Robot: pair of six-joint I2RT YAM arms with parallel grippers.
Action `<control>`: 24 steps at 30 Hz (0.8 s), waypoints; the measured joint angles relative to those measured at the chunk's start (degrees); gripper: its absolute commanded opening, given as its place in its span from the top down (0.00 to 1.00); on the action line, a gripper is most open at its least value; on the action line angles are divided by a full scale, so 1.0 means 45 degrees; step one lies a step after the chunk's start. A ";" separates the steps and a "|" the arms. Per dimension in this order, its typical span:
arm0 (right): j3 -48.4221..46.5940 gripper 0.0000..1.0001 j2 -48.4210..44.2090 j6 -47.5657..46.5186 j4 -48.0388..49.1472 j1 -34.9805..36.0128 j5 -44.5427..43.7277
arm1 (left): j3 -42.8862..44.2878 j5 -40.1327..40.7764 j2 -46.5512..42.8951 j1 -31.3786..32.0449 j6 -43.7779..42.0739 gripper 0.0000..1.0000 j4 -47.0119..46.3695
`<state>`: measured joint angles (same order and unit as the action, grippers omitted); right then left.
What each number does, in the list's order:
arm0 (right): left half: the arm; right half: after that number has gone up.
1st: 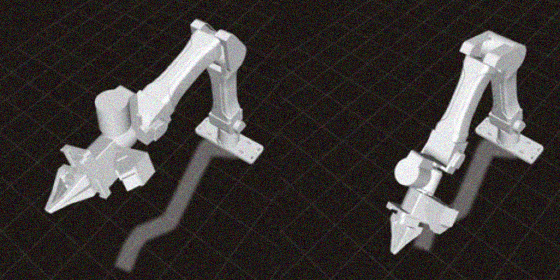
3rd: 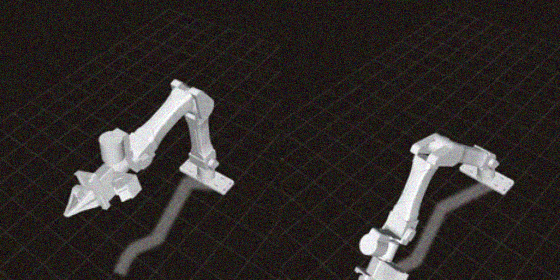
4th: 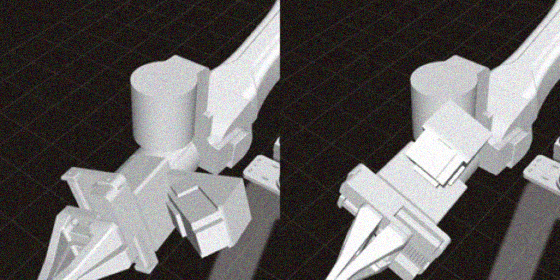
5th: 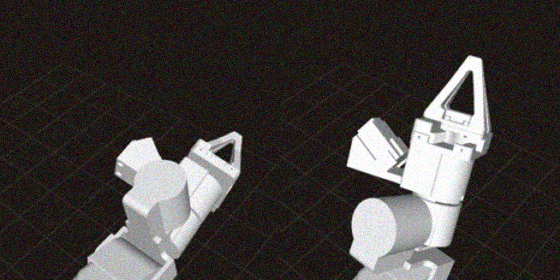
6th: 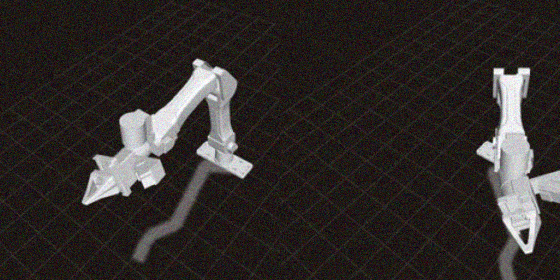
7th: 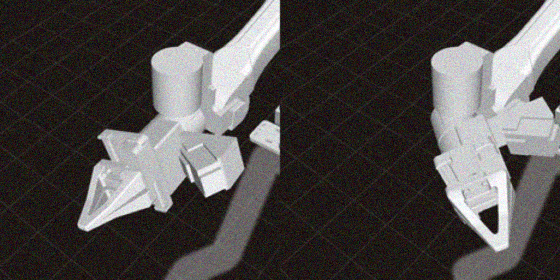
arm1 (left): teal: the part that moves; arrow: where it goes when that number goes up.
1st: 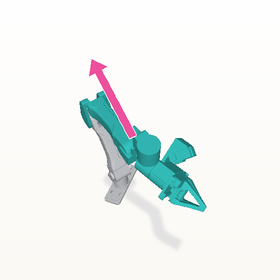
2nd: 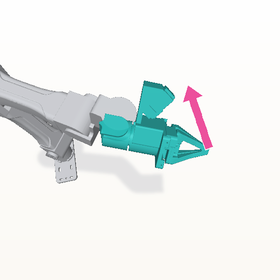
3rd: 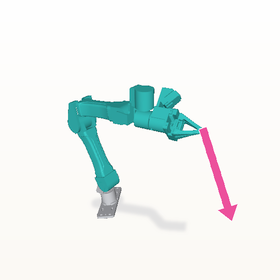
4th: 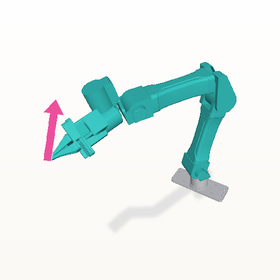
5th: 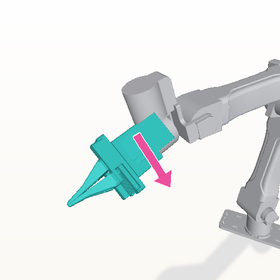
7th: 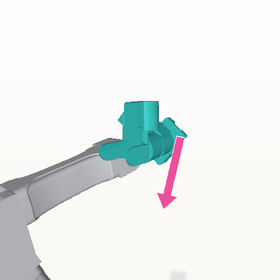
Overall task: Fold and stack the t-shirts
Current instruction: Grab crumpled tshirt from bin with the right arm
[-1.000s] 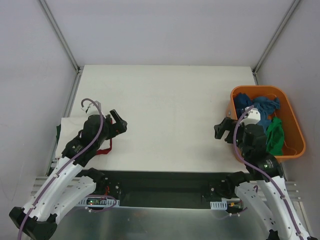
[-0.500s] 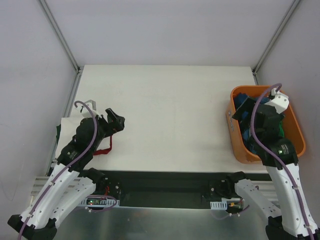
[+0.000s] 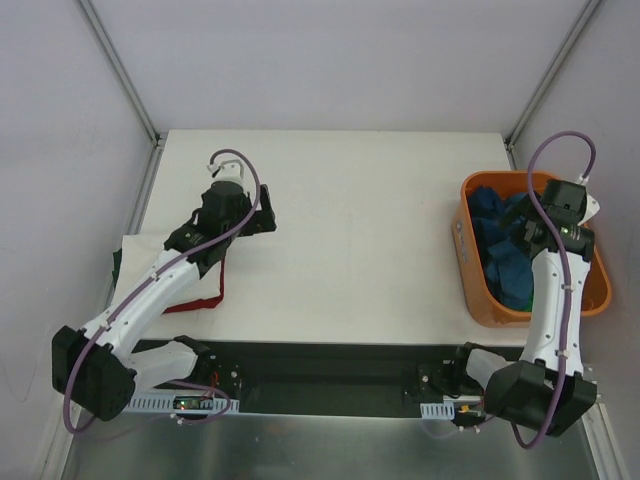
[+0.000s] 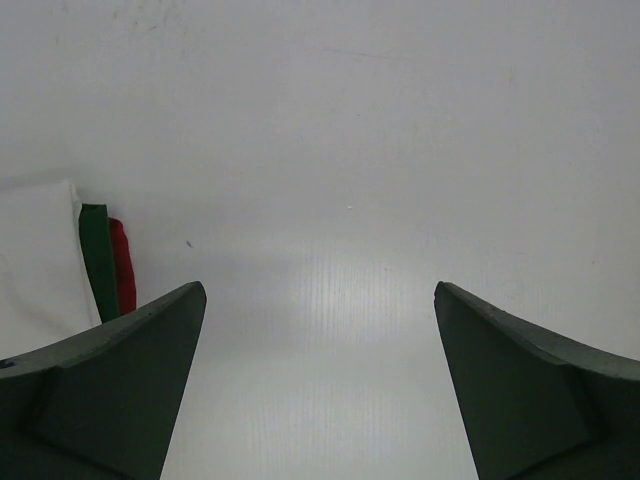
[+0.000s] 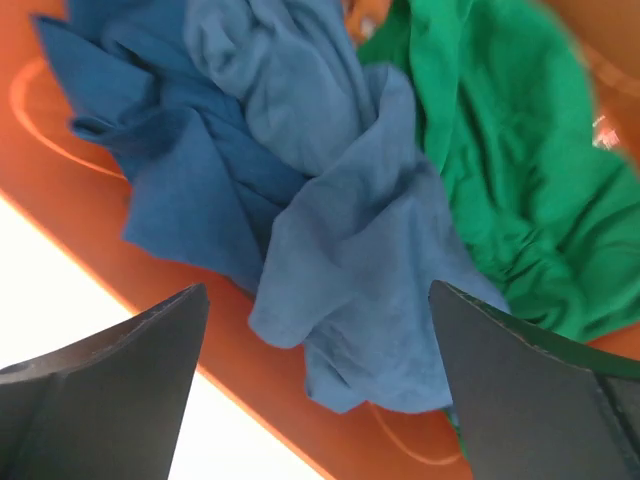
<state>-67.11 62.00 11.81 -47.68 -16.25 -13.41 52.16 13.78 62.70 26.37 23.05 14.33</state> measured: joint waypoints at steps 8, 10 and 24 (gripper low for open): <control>0.0894 0.69 0.1627 0.0097 0.0423 -0.1234 0.2050 | 0.0471 -0.0913 0.1549 -0.1336 -0.0078 0.01 -0.0214; 0.1035 0.87 0.1841 0.0121 0.0471 -0.1399 0.2210 | 0.0432 -0.1273 0.1525 -0.1812 -0.0029 0.01 -0.0282; -0.1685 0.99 0.0010 0.0015 -0.0126 -0.1588 0.1477 | -0.1005 -0.2103 0.0340 -0.2540 0.0005 0.01 -0.0554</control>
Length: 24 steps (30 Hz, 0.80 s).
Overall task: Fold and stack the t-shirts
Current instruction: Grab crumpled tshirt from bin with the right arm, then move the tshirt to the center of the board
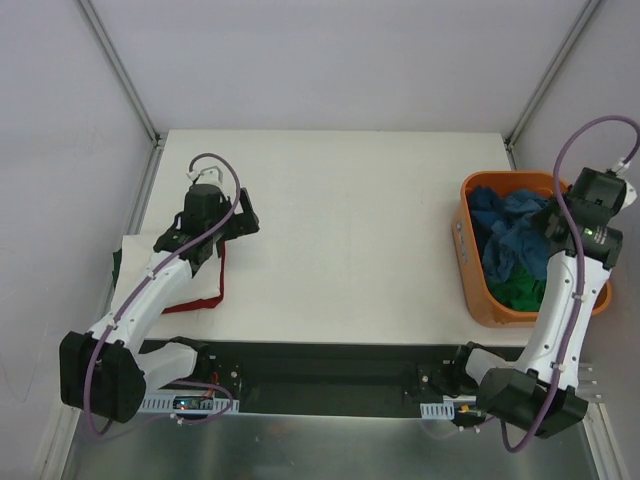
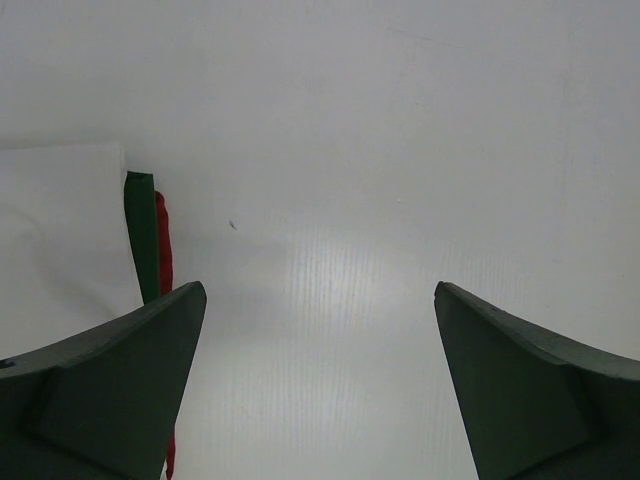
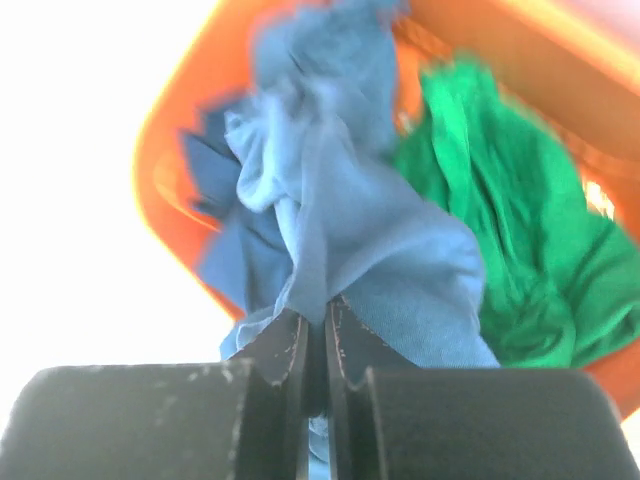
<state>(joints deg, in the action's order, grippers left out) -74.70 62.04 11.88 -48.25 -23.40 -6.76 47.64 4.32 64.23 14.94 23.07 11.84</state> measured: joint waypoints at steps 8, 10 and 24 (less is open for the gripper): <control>-0.5362 0.99 -0.0131 -0.0136 0.0238 0.0015 0.1511 | -0.0976 0.0005 -0.1418 0.0000 0.0010 0.01 -0.0709; -0.6630 0.99 0.0102 -0.0019 0.1151 0.0146 0.2914 | -0.1141 0.0000 -0.1632 -0.0005 0.0005 0.01 -0.0865; -0.7499 0.99 0.0942 0.5173 1.0690 0.6188 0.9394 | -0.1603 -0.0097 -0.2312 -0.0010 0.0010 0.01 -0.1248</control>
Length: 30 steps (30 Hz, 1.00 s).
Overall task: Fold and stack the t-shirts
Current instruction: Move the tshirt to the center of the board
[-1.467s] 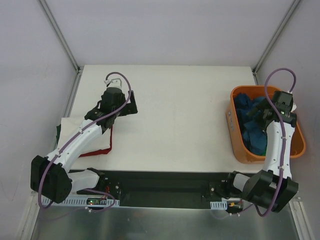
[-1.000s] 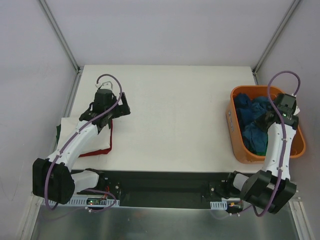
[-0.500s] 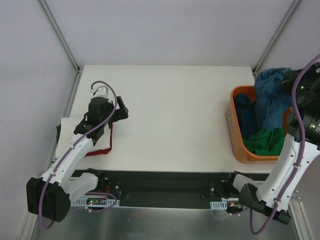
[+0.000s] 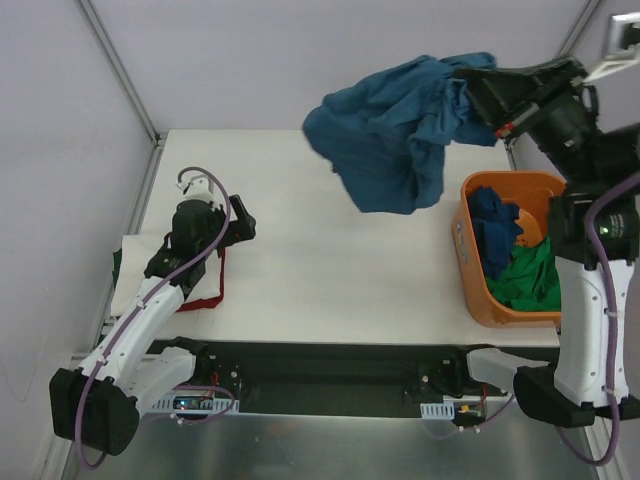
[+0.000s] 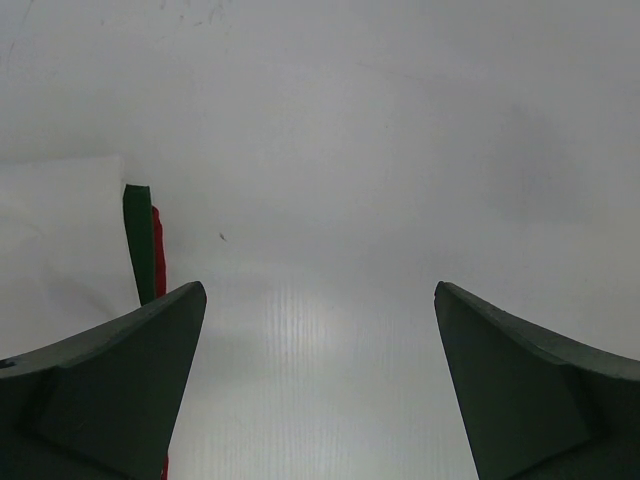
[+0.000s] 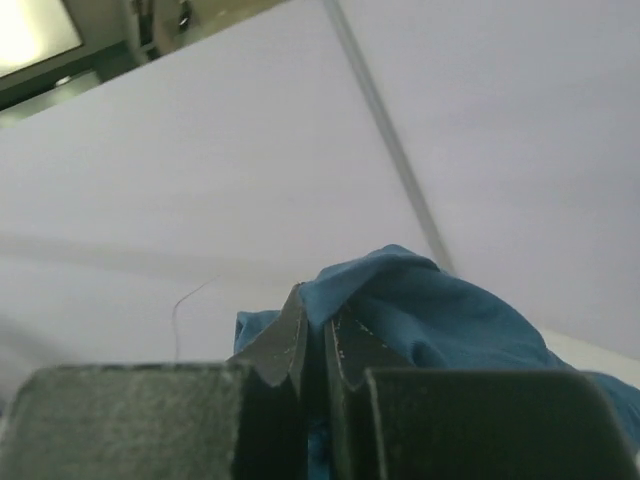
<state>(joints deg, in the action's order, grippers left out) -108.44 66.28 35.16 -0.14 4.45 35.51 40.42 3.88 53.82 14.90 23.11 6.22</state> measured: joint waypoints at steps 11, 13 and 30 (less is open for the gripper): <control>0.3604 0.68 0.2589 -0.3900 -0.3128 0.5207 -0.2327 | -0.1404 0.1647 -0.4216 0.0000 0.1972 0.01 0.0962; 0.4911 0.41 0.3128 -0.4425 -0.3925 0.5207 -0.3905 | -0.1938 0.1826 -0.5464 0.0000 0.2380 0.01 0.1243; 1.0010 0.03 0.3133 -0.6926 -0.6222 0.9525 -0.9428 | -0.2477 0.1919 -0.3895 0.0000 0.3444 0.01 0.3361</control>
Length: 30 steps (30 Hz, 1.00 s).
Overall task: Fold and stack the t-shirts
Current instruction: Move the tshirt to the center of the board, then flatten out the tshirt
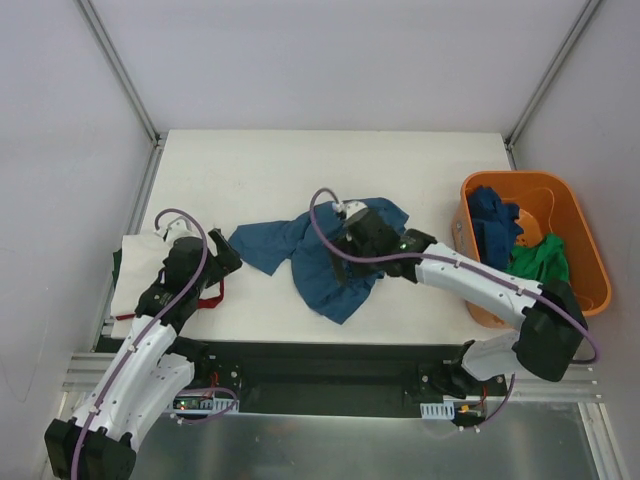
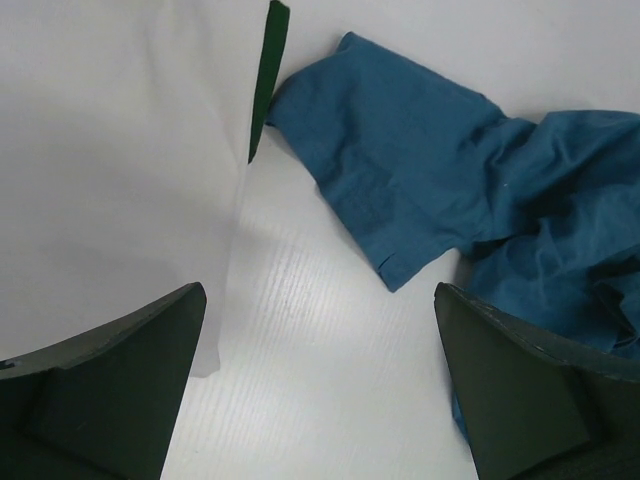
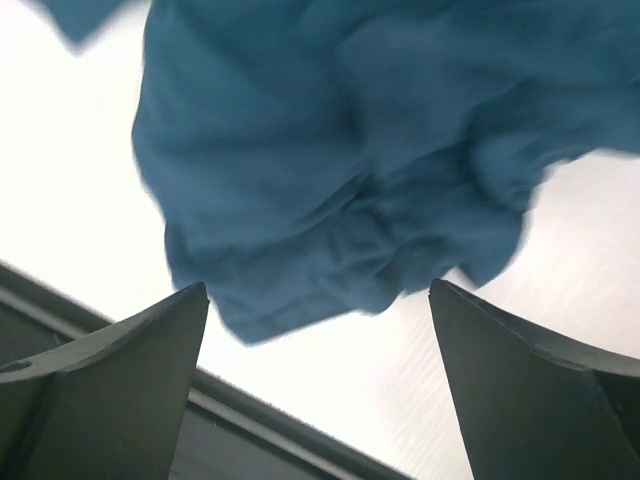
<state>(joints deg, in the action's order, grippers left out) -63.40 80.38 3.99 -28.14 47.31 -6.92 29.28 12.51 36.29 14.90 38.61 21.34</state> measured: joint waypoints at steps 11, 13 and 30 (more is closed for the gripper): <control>0.1151 0.17 0.1608 0.1010 0.0413 0.3662 -0.1331 | 0.0000 0.0010 0.0238 0.0000 0.0005 0.01 0.0209; 0.1151 0.19 0.2317 0.1209 0.0622 0.3662 -0.1044 | 0.0000 0.0010 0.0228 0.0000 0.0005 0.01 0.0214; 0.1384 0.65 0.3735 0.2506 0.1166 0.4104 -0.0282 | 0.0000 0.0209 0.0112 0.0000 0.0005 0.01 0.0379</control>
<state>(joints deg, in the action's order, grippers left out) -57.17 97.19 15.27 -22.90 65.78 -8.19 29.28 13.45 36.80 14.90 38.63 23.05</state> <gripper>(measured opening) 0.492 0.993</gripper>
